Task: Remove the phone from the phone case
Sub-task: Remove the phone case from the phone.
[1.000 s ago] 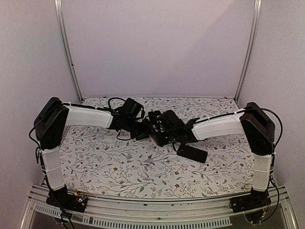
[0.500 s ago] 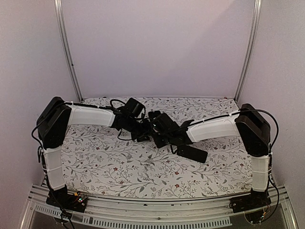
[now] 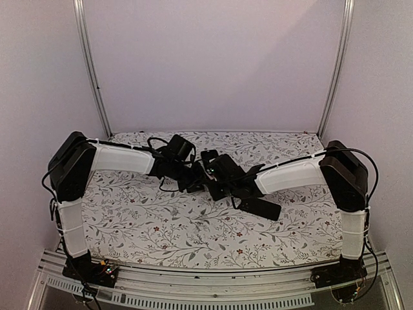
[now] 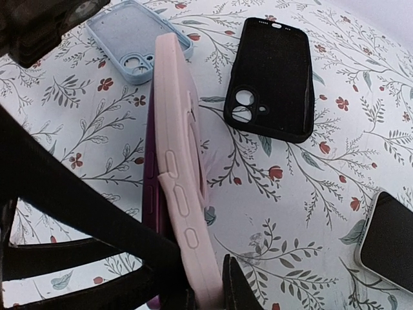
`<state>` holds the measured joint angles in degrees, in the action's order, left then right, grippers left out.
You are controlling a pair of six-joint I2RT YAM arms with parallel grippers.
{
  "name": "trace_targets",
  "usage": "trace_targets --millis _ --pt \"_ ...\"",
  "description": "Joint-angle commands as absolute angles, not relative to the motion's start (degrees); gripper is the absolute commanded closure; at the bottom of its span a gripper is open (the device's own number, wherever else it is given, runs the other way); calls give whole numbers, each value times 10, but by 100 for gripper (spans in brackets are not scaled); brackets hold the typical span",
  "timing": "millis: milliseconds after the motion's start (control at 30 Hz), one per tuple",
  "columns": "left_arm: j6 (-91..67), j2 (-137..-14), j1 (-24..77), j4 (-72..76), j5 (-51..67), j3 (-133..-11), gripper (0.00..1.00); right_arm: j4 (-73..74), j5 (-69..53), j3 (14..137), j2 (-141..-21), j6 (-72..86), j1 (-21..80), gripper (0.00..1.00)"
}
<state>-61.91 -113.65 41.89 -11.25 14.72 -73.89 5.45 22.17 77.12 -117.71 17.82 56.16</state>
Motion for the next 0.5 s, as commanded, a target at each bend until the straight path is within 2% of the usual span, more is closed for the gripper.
trace_targets --millis 0,467 --pt "-624 -1203 431 -215 117 -702 64 -54 170 773 -1139 217 552 100" --pt "-607 -1203 426 -243 106 -684 66 -60 183 741 -1115 213 551 100"
